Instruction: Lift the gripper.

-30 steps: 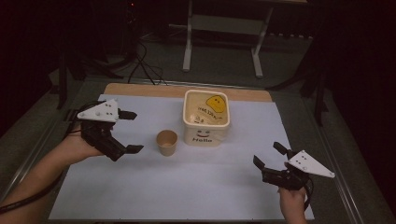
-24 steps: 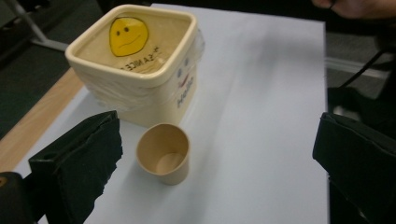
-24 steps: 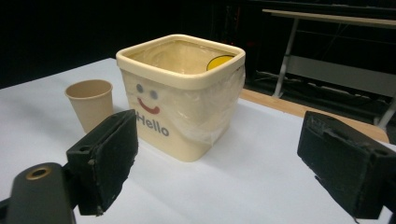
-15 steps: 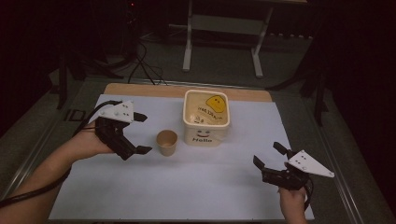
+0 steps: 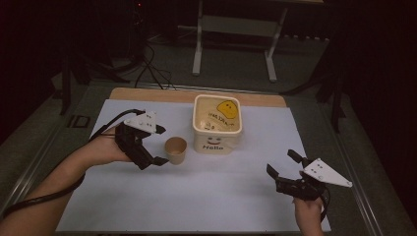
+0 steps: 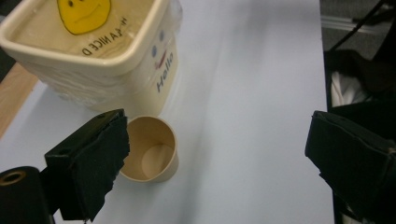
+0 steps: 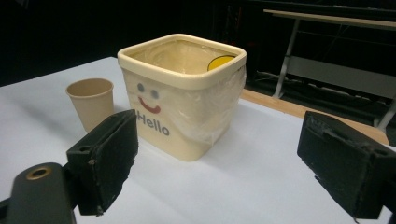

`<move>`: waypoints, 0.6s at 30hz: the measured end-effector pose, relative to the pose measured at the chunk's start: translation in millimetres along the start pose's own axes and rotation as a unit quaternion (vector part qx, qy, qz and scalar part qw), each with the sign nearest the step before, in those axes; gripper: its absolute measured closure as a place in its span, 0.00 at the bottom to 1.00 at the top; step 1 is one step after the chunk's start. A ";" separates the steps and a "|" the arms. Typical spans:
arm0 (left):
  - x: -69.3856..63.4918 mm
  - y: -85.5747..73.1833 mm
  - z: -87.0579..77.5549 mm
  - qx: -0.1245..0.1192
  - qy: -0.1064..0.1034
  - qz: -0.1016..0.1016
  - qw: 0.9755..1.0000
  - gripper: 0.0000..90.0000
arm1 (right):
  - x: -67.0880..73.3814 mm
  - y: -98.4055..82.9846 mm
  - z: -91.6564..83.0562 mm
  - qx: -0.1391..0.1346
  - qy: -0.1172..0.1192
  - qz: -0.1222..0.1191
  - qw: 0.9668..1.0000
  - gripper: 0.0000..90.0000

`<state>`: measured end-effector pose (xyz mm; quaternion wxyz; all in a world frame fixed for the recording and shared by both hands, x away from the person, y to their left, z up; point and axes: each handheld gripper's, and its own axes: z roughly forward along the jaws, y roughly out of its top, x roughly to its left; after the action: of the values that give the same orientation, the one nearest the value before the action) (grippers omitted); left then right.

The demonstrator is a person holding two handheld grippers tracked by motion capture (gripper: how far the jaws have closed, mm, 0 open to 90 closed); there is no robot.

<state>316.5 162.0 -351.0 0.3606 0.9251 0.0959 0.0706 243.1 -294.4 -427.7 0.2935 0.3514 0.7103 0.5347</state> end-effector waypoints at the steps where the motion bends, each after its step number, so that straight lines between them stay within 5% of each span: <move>1: 0.4 0.4 2.4 0.006 0.001 0.002 1.000 0.08 | -0.2 0.0 0.1 -0.001 0.002 0.001 1.000 0.14; 18: 10.5 -3.9 34.2 0.052 -0.015 0.010 0.998 0.23 | 0.9 -0.4 1.1 -0.001 0.007 -0.003 1.000 0.14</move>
<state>333.0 144.8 -378.0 0.3125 0.9446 0.0846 0.0549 243.3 -293.2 -428.4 0.2903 0.3452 0.7129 0.5370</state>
